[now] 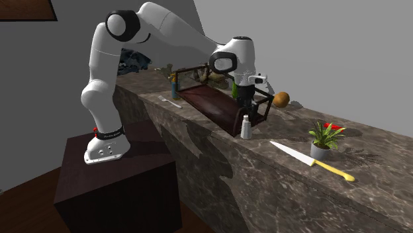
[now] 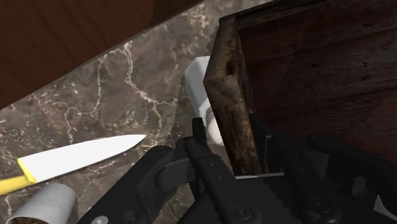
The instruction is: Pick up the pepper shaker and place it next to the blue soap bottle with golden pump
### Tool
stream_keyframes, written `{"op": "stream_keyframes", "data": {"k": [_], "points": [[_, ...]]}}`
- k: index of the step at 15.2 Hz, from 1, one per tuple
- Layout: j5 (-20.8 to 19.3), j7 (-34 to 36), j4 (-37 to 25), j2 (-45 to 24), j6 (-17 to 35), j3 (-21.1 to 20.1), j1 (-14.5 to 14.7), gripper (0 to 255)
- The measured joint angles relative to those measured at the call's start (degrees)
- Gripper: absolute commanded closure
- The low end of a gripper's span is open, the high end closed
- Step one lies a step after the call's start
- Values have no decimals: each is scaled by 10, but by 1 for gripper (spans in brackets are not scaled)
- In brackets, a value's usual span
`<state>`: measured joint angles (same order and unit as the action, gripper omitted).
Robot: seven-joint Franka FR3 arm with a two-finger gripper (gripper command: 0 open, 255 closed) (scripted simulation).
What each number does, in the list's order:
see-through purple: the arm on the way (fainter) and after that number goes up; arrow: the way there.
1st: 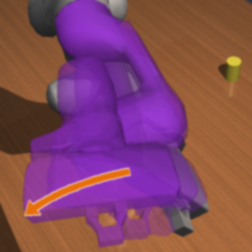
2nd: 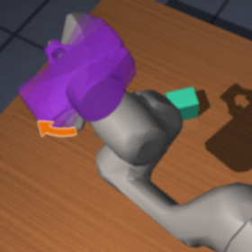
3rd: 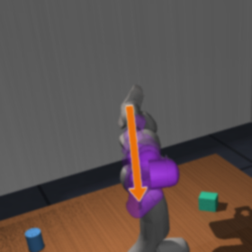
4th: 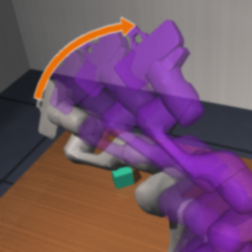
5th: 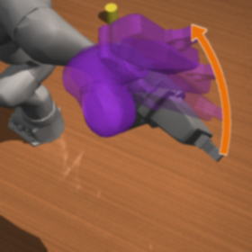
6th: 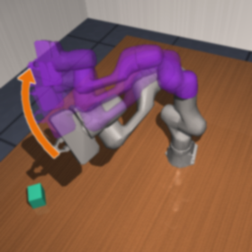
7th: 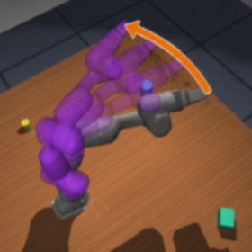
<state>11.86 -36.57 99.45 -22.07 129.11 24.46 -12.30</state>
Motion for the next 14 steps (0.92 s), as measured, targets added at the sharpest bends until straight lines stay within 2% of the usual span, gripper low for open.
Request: {"op": "stream_keyframes", "data": {"k": [14], "points": [[-21,16,-67,29,-95,10,2,255]]}}
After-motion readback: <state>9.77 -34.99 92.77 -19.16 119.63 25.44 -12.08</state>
